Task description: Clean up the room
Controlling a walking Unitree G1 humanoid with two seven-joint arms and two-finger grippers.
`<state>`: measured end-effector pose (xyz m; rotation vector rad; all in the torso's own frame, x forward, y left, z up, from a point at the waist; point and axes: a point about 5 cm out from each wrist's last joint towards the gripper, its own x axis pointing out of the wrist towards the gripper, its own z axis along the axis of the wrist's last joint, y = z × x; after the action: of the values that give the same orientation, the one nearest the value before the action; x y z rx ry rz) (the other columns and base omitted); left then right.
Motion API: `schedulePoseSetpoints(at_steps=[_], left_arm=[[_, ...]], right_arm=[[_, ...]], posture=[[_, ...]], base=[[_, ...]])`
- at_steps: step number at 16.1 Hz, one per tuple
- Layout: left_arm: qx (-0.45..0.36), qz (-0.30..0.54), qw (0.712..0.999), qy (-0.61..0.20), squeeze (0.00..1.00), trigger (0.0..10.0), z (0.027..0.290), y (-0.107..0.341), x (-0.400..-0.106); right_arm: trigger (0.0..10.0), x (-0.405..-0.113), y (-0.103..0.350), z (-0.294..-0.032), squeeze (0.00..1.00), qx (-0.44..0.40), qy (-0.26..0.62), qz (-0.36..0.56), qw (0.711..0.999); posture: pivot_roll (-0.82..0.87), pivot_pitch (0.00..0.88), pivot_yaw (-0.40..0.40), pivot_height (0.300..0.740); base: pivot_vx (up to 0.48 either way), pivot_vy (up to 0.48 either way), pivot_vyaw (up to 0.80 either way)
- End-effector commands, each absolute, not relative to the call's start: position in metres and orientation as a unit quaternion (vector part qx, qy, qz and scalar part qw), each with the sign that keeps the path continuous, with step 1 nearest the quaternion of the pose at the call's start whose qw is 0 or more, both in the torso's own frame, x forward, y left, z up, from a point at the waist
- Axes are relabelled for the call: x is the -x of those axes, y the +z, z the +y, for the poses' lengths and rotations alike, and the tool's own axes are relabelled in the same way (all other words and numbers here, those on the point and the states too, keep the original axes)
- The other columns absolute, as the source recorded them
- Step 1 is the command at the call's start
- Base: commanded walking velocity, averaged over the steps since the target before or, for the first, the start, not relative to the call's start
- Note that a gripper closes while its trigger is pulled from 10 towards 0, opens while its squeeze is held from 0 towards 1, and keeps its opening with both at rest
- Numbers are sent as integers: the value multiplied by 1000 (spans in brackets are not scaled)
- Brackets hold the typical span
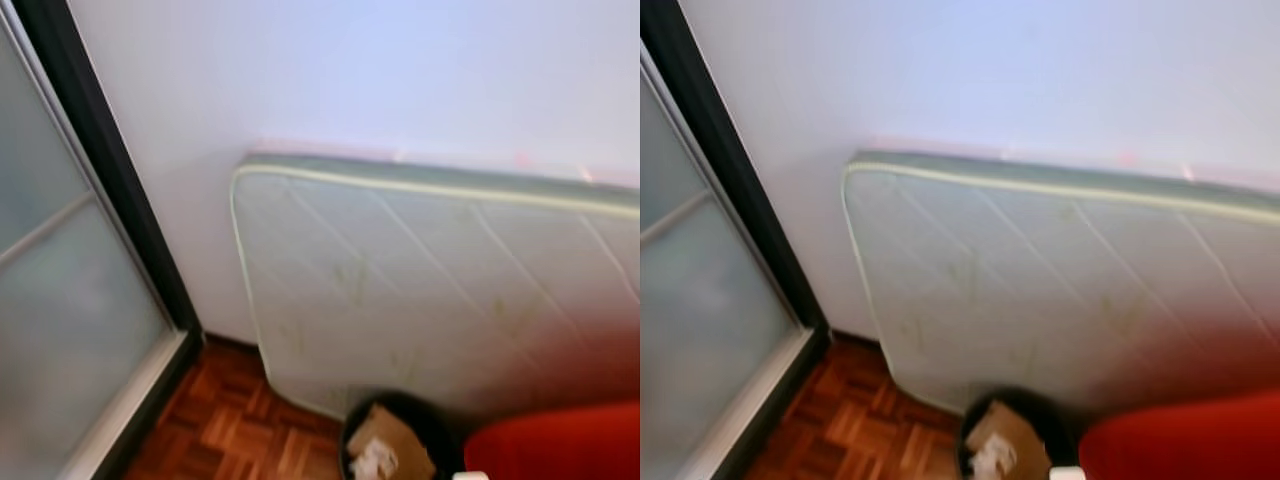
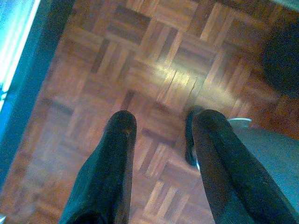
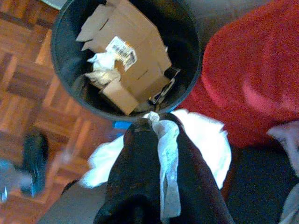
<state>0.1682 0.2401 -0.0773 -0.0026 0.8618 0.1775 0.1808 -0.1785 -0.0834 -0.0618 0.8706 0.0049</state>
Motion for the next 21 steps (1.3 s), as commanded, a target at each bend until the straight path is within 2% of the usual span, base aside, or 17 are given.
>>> schedulePoseSetpoints(at_steps=[1,3,9,15,21], left_arm=[[-6,433,897,93,0,10000,246,-81,-157],[-6,432,897,92,0,10000,246,-81,-157],[-7,432,897,90,0,10000,246,-81,-157],[-5,430,898,92,0,10000,246,-80,-157],[-4,430,898,91,0,10000,246,-81,-157]], right_arm=[[10000,-176,-87,-170,0,15,5,426,904],[10000,-182,-83,-170,0,9,4,413,911],[10000,-240,-45,-161,0,-13,19,287,958],[10000,-278,-11,-160,0,-25,12,191,981],[10000,-278,-10,-161,0,0,-8,187,982]], posture=[[20,144,0,740],[21,145,0,740],[19,142,-2,740],[24,142,-4,740],[25,144,-5,740]], base=[[0,0,0],[0,0,0],[0,0,0],[0,0,0],[0,0,0]])
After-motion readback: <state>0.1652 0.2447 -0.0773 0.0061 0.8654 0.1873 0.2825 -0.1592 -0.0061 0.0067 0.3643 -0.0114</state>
